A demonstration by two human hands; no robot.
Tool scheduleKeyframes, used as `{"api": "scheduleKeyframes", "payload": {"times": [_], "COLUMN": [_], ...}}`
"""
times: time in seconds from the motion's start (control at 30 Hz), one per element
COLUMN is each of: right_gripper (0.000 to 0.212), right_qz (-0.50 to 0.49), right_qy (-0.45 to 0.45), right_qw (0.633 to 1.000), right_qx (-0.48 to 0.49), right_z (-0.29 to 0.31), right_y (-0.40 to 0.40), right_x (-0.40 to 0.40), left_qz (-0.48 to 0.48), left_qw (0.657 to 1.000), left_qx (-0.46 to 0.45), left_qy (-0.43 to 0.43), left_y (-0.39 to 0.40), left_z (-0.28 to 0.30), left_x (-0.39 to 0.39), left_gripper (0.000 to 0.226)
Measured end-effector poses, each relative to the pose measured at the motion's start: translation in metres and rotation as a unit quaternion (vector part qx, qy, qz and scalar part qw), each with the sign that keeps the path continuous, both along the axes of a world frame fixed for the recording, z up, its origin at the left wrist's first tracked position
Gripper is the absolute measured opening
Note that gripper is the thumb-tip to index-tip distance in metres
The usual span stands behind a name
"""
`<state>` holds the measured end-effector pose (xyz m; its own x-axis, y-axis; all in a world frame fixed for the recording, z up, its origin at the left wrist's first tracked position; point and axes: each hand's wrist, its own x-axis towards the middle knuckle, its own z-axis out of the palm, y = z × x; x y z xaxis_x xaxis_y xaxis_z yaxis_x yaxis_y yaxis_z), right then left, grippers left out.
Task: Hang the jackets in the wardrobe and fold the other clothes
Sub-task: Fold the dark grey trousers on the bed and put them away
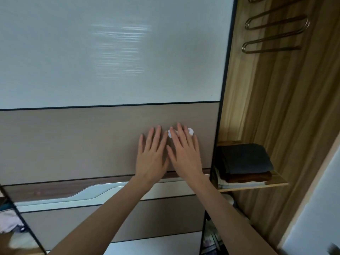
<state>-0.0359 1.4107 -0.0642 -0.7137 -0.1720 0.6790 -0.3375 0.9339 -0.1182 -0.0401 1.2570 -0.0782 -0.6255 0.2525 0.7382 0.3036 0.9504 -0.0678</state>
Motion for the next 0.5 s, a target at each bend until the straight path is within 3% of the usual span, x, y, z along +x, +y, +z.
{"api": "scheduleKeyframes", "payload": {"times": [0.13,0.5], "right_gripper": [0.068,0.066], "right_qz": [-0.029,-0.04], "right_qy": [0.03,0.037], "right_qw": [0.997,0.998], "right_qx": [0.057,0.04], "right_z": [-0.008,-0.016], "right_y": [0.014,0.062], "right_x": [-0.008,-0.02], "left_qz": [0.012,-0.021], "left_qw": [1.0,0.999], "left_qx": [0.004,-0.018], "left_qy": [-0.001,0.021], "left_y": [0.01,0.048], "left_z": [-0.004,-0.009], "left_x": [-0.008,-0.024], "left_gripper": [0.087,0.098]}}
